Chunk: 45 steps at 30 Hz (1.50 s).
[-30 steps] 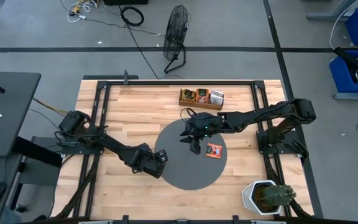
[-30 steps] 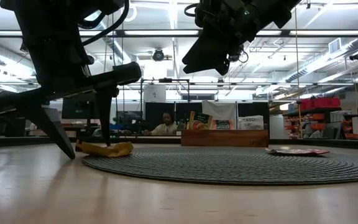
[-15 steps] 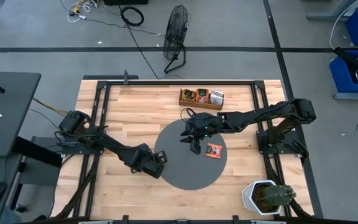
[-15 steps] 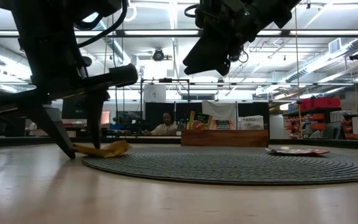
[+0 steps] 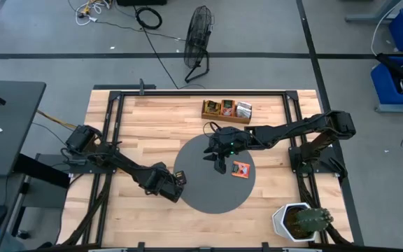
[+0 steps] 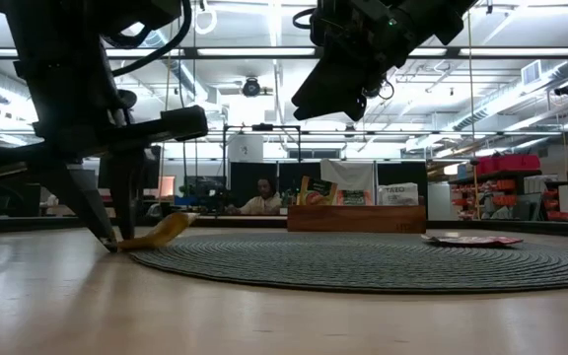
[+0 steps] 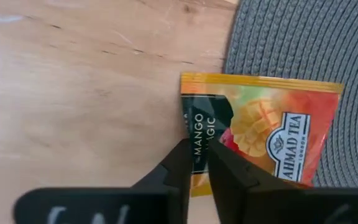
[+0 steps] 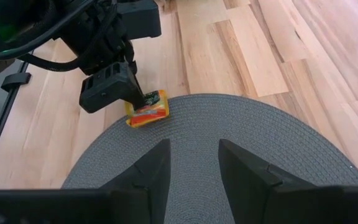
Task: Pick & Place Tea
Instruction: Put the yellow tea bag into the left section of the wooden organizer
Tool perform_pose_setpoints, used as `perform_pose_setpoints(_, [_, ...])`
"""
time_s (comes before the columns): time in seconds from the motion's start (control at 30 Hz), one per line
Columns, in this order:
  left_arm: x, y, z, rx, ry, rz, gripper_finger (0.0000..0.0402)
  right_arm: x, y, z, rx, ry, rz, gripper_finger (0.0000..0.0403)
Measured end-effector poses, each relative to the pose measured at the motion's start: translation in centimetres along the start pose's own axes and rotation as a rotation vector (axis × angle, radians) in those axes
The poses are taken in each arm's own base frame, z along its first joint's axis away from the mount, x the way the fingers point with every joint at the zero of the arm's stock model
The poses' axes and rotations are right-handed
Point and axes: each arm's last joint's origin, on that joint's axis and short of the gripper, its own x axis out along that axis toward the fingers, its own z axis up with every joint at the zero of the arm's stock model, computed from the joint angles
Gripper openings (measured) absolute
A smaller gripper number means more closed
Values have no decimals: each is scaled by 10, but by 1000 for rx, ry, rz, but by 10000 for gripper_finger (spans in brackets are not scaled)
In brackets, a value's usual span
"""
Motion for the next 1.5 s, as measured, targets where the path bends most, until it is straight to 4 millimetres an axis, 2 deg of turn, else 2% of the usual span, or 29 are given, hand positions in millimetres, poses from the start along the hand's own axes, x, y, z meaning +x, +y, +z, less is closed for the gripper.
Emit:
perform_pose_setpoints(0.2, [-9,3,-1,51,15,-2,6,0,0,0,0,0,0,142])
perform_pose_setpoints(0.4, [-34,0,8,158,20,-63,3,-1,-2,1,3,-3,-3,142])
perform_pose_setpoints(0.6, [-59,-2,22,335,-34,-135,2,-8,-6,6,12,-28,2,142])
perform_pose_setpoints(0.7, [-69,-5,30,452,-69,-164,1,-13,-7,21,20,-42,48,142])
perform_pose_setpoints(0.93, [-85,-11,47,716,-122,-209,1,-28,-10,73,-44,-74,103,142])
perform_pose_setpoints(1.07, [-96,-16,53,877,-146,-233,1,-26,-17,94,-21,-51,193,142])
perform_pose_setpoints(1.33, [-131,-40,56,1228,-252,-268,1,4,-23,101,-35,34,334,142])
perform_pose_setpoints(1.5, [-146,-47,64,1337,-278,-221,1,4,-22,108,-67,7,342,170])
